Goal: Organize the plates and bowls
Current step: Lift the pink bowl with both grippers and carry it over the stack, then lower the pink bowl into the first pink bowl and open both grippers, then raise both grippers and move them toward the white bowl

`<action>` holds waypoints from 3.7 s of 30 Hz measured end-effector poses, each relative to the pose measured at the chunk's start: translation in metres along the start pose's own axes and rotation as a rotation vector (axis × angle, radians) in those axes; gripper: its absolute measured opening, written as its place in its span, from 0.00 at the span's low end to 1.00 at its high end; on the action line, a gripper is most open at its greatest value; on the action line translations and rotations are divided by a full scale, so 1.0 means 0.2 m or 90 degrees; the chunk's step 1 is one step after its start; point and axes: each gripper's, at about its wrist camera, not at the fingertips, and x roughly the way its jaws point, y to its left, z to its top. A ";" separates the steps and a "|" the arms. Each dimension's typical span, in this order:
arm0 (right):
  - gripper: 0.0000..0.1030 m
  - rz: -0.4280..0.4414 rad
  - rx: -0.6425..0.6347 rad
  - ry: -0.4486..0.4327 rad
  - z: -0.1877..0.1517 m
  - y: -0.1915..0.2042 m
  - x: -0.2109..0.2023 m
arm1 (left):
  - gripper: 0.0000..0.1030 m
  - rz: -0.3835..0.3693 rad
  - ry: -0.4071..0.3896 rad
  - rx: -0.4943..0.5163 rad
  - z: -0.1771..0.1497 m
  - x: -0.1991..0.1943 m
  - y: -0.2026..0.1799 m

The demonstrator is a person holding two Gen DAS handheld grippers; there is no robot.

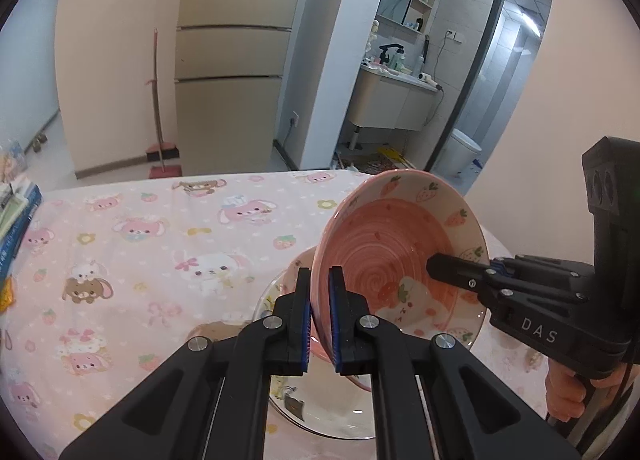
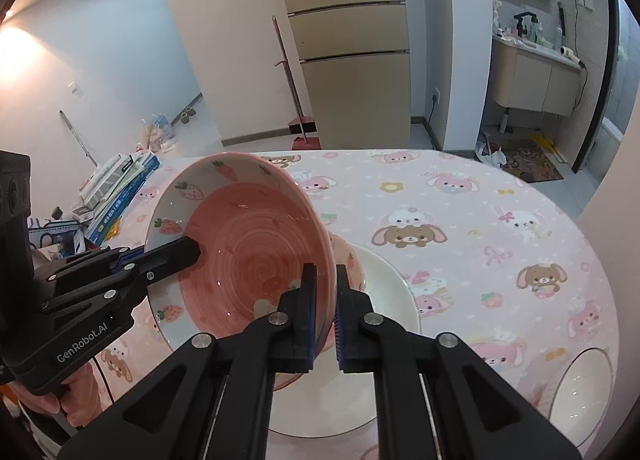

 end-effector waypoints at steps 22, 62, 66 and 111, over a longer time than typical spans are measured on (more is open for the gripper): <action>0.08 -0.048 -0.005 0.002 -0.10 -0.02 0.19 | 0.08 0.031 0.002 0.024 -0.13 0.19 0.00; 0.10 -0.087 -0.048 -0.112 -0.13 0.05 0.21 | 0.09 0.070 -0.048 0.028 -0.16 0.25 0.07; 0.10 -0.089 -0.041 -0.115 -0.13 0.05 0.19 | 0.09 0.078 -0.068 0.032 -0.15 0.20 0.07; 0.60 -0.279 -0.008 -0.338 -0.48 -0.35 -0.77 | 1.00 -0.007 -0.303 0.173 -0.23 -0.27 -0.67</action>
